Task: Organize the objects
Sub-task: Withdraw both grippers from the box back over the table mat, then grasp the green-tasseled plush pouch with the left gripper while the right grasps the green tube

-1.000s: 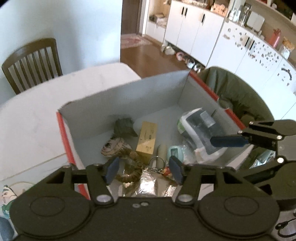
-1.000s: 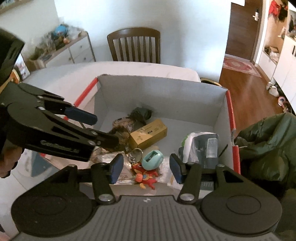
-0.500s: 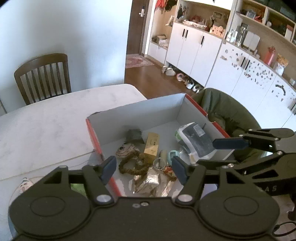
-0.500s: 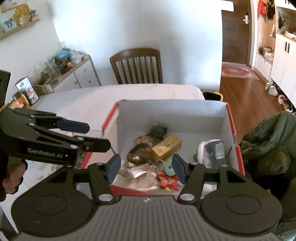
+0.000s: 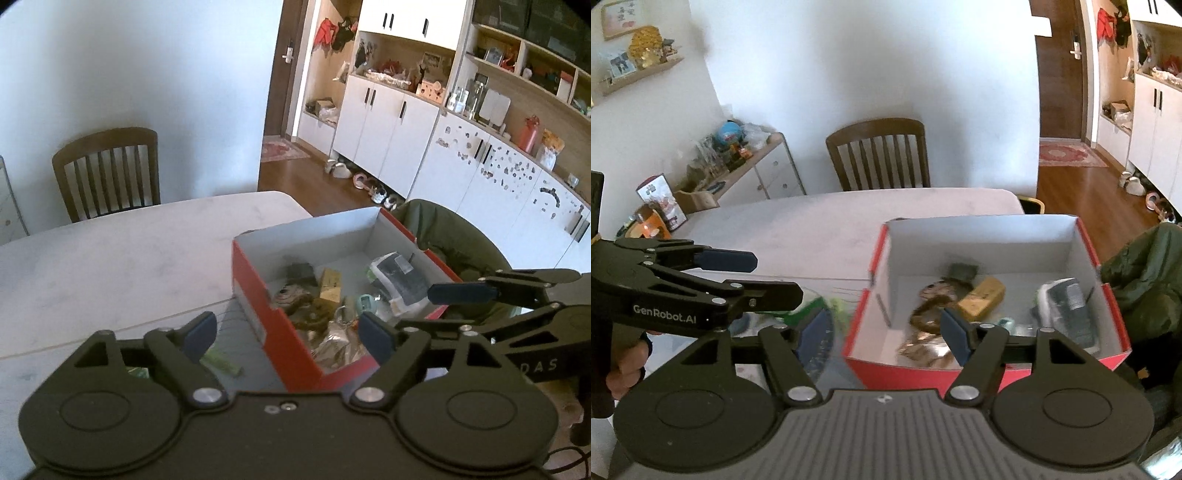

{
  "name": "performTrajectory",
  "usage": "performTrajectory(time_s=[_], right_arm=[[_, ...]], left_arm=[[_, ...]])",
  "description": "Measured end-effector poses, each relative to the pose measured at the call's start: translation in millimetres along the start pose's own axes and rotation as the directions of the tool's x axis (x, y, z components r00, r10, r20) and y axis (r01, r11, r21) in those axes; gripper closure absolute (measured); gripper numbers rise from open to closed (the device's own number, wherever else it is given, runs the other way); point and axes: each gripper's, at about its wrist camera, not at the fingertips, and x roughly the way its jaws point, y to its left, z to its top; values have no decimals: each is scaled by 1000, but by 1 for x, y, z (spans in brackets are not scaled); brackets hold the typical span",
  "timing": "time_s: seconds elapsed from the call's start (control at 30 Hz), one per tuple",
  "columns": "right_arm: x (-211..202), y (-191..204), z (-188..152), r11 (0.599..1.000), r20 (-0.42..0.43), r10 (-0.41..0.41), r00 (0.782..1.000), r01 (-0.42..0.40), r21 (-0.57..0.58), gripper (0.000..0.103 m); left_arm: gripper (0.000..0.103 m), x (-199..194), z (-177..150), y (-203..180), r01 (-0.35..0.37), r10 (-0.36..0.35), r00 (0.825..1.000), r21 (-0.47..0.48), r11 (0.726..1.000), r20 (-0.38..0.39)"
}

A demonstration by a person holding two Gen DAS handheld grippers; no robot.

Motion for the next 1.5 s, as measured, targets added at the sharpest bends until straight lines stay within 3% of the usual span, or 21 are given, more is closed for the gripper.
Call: performTrajectory(time_s=[0.2,0.33,0.73,1.1,1.33,1.5], right_arm=[[1,38,-5,1000,23,16,1000,-16,15,28],[3,58,-9,1000,32,12,999,-13,22,23],[34,106,-12,999,12,-35,999,34,25,20],[97,132,-9,996,-68,-88,994,87,-19,20],[145,139,-19,989,-125,-125,984,113,-100,20],[179,140,-30,977,-145,-196,970,181,-110,20]], left_arm=[[12,-21,-12,27,-17,17,1000,-4,1000,15],[1,-32,-21,49,-28,28,999,-26,999,21],[1,-42,-55,116,-80,81,997,-48,996,15],[1,-3,-67,175,-90,89,996,-69,994,-12],[1,42,-60,196,-100,95,994,-82,992,-60],[1,72,-51,202,-88,79,992,-90,992,-99]])
